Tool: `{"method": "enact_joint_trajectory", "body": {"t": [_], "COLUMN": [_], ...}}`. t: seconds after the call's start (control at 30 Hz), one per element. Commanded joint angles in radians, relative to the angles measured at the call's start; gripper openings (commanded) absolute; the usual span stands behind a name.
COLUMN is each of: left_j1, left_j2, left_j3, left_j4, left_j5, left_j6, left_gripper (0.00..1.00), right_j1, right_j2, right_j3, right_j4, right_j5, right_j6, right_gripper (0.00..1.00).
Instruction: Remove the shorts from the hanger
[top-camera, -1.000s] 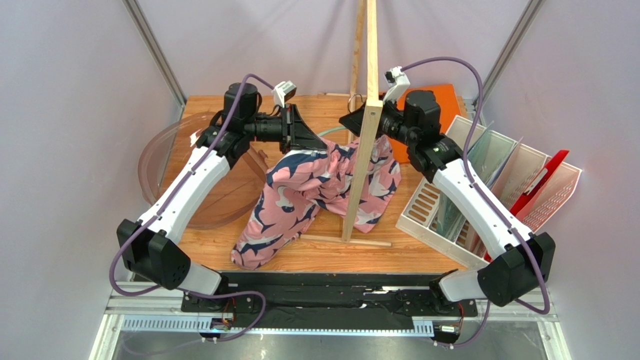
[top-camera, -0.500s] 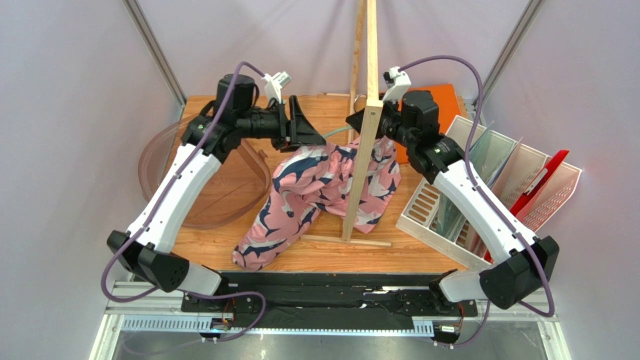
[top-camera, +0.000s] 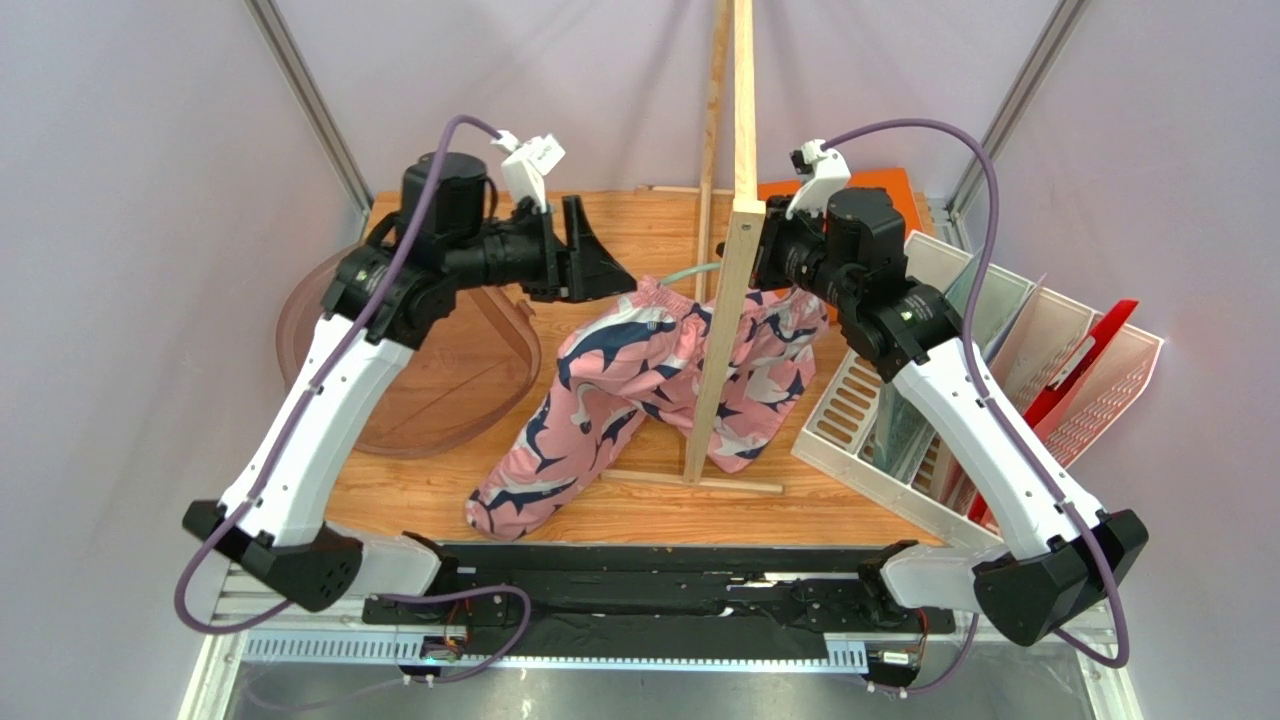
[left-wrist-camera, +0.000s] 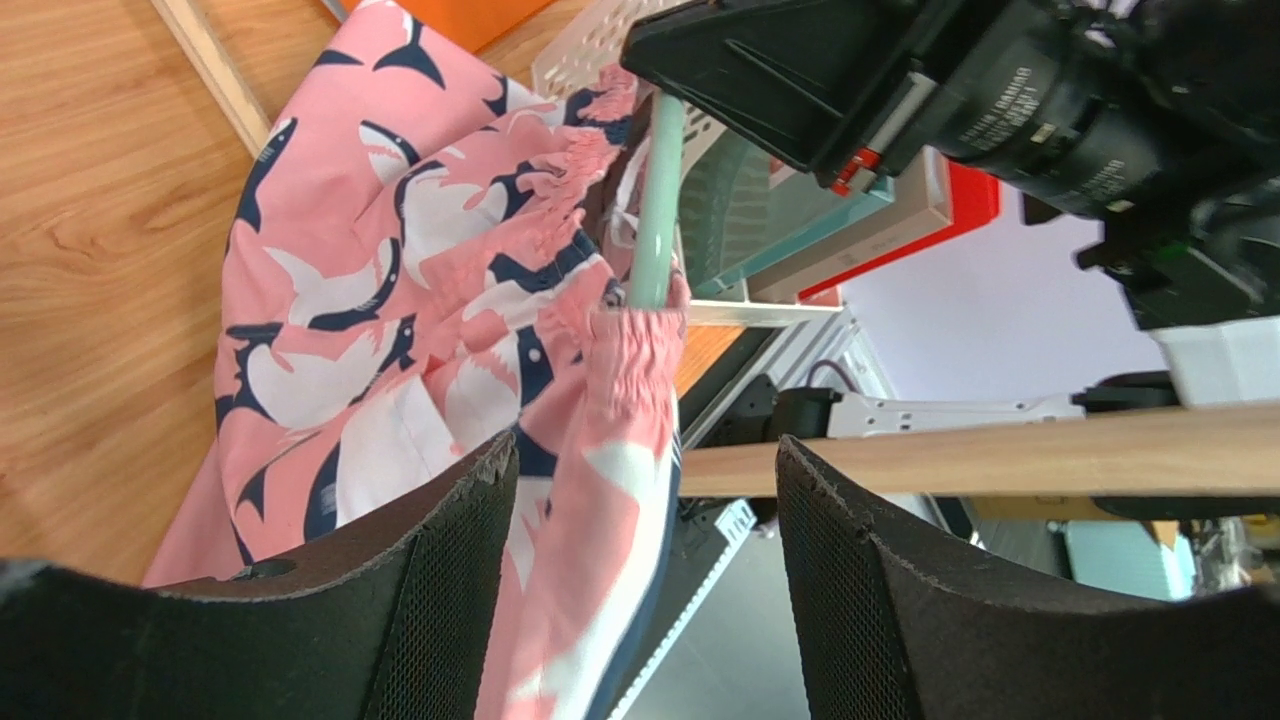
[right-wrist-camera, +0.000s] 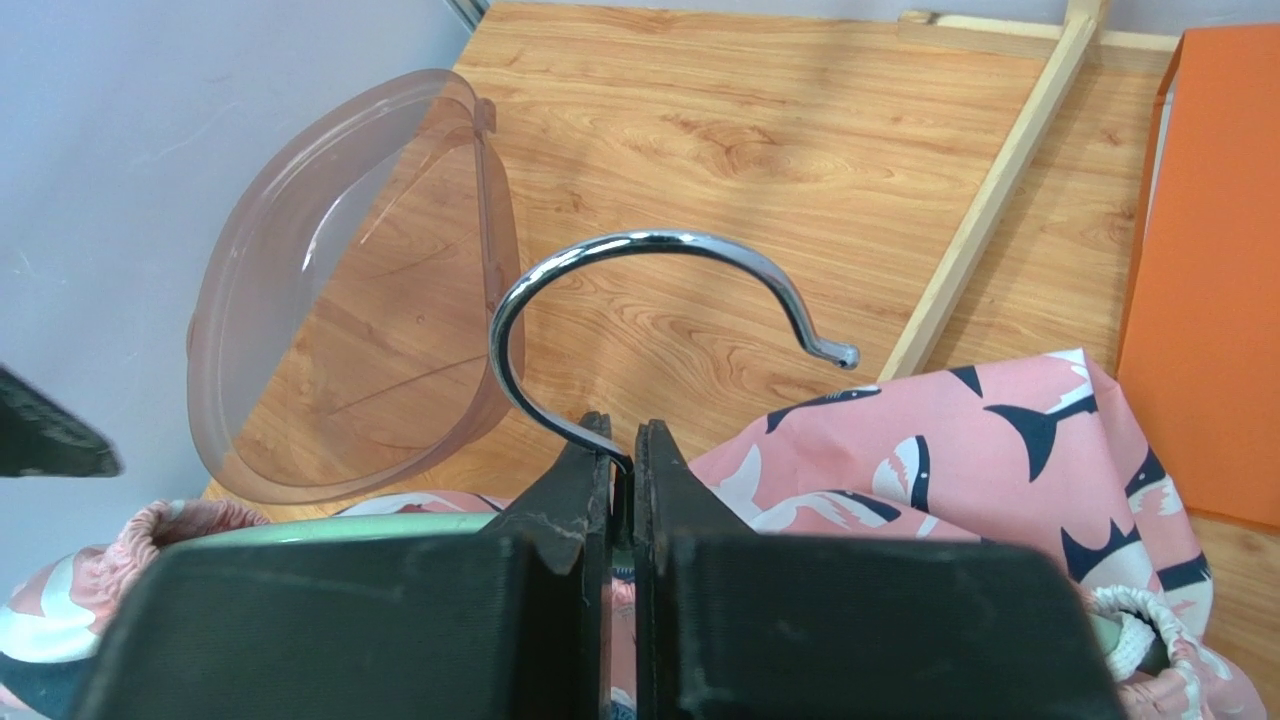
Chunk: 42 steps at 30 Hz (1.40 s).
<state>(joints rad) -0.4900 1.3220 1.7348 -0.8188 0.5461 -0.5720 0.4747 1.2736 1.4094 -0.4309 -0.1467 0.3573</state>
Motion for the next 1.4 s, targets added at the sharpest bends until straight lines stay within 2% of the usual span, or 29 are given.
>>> {"method": "enact_joint_trajectory", "body": {"t": [0.0, 0.07, 0.1, 0.13, 0.27, 0.33, 0.37, 0.53, 0.6, 0.67, 0.8, 1.0, 1.03, 1.07, 1.1, 1.17, 1.27, 1.37], "left_j1": [-0.042, -0.061, -0.067, -0.074, -0.088, -0.091, -0.093, -0.105, -0.108, -0.108, -0.11, -0.114, -0.114, -0.114, -0.114, -0.114, -0.114, -0.114], "left_j2": [0.072, 0.1, 0.109, 0.117, 0.143, 0.149, 0.152, 0.151, 0.157, 0.167, 0.192, 0.215, 0.215, 0.204, 0.198, 0.183, 0.146, 0.129], "left_j3": [0.087, 0.132, 0.143, 0.15, 0.169, 0.173, 0.175, 0.157, 0.149, 0.146, 0.164, 0.177, 0.177, 0.175, 0.174, 0.174, 0.174, 0.148], "left_j4": [-0.026, -0.054, -0.059, -0.06, -0.062, -0.06, -0.062, -0.062, -0.063, -0.066, -0.071, -0.086, -0.086, -0.088, -0.086, -0.082, -0.072, -0.043], "left_j5": [-0.072, -0.101, -0.109, -0.11, -0.129, -0.12, -0.114, -0.098, -0.095, -0.089, -0.081, -0.048, -0.049, -0.058, -0.081, -0.1, -0.146, -0.147], "left_j6": [0.055, 0.076, 0.081, 0.08, 0.078, 0.075, 0.077, 0.069, 0.066, 0.063, 0.064, 0.067, 0.067, 0.069, 0.069, 0.073, 0.078, 0.077], "left_gripper": [0.69, 0.67, 0.65, 0.58, 0.52, 0.46, 0.46, 0.61, 0.62, 0.6, 0.45, 0.42, 0.37, 0.13, 0.05, 0.0, 0.02, 0.12], "right_j1": [0.002, 0.004, 0.004, 0.002, 0.004, 0.004, 0.002, 0.004, 0.004, 0.004, 0.004, 0.004, 0.002, 0.004, 0.004, 0.004, 0.004, 0.004], "right_j2": [-0.022, -0.02, -0.023, -0.025, -0.028, -0.026, -0.026, -0.026, -0.028, -0.028, -0.025, -0.02, -0.019, -0.017, -0.016, -0.017, -0.019, -0.017], "right_j3": [0.048, 0.049, 0.048, 0.046, 0.049, 0.051, 0.053, 0.054, 0.054, 0.056, 0.059, 0.068, 0.069, 0.069, 0.068, 0.063, 0.054, 0.053], "right_j4": [0.015, 0.011, 0.011, 0.009, 0.009, 0.008, 0.006, 0.003, 0.004, 0.007, 0.007, 0.009, 0.009, 0.009, 0.006, 0.003, 0.0, 0.003], "right_j5": [0.004, -0.004, -0.004, -0.004, -0.007, -0.01, -0.01, -0.005, -0.004, -0.002, -0.004, 0.007, 0.007, 0.007, 0.009, 0.028, 0.05, 0.044], "right_j6": [-0.008, -0.009, -0.011, -0.009, -0.009, -0.011, -0.011, -0.014, -0.015, -0.014, -0.011, -0.009, -0.009, -0.009, -0.008, -0.009, -0.006, 0.005], "right_gripper": [0.0, 0.0, 0.0, 0.0, 0.0, 0.0, 0.0, 0.0, 0.0, 0.0, 0.0, 0.0, 0.0, 0.0, 0.0, 0.0, 0.0, 0.0]}}
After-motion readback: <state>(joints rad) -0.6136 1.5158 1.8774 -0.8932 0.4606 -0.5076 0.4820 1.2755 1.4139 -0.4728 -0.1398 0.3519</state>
